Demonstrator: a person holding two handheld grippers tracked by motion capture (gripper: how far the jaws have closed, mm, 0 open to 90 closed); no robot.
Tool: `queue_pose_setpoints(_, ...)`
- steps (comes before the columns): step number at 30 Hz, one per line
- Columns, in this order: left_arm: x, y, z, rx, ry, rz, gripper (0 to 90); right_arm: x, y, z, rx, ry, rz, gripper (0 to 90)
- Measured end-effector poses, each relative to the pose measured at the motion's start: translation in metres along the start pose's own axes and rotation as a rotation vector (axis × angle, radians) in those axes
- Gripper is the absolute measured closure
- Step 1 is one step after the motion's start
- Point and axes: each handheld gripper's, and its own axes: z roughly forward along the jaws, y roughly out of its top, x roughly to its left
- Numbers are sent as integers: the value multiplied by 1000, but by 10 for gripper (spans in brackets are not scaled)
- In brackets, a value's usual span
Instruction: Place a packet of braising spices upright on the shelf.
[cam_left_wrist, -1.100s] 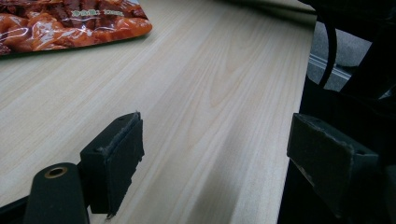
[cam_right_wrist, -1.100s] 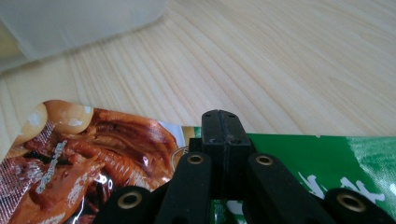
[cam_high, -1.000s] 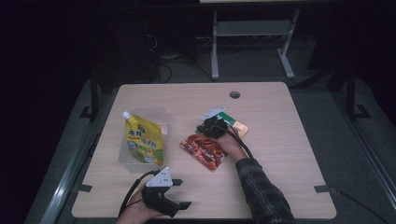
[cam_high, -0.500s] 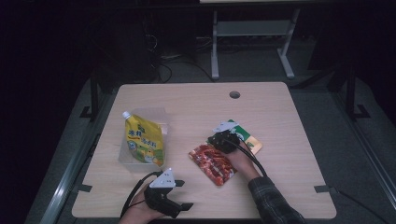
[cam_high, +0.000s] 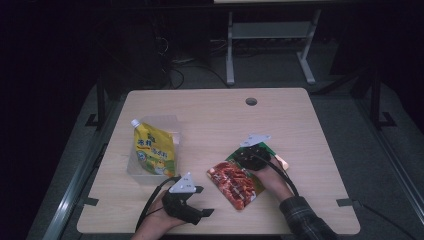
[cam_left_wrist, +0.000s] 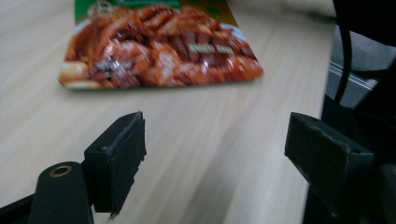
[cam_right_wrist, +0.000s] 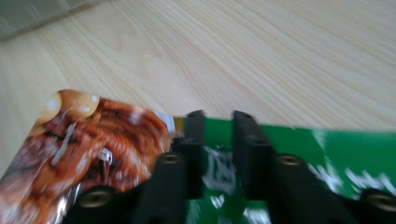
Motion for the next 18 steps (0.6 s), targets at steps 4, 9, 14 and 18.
queue_pose_setpoints(4, 7, 20, 16, 3, 39, -1, 192, -14, -14, -29, 5, 5, 41, 487)
queue_pose_setpoints(9, 12, 36, 35, 3, 52, 10, 187, -20, -27, -50, -11, -4, 53, 387)
queue_pose_setpoints(14, 26, 56, 61, 26, 84, 28, 175, -14, -49, -73, 10, -11, 48, 314)
queue_pose_setpoints(18, 38, 63, 72, 46, 105, 35, 158, -11, -61, -83, 21, -12, 55, 282)
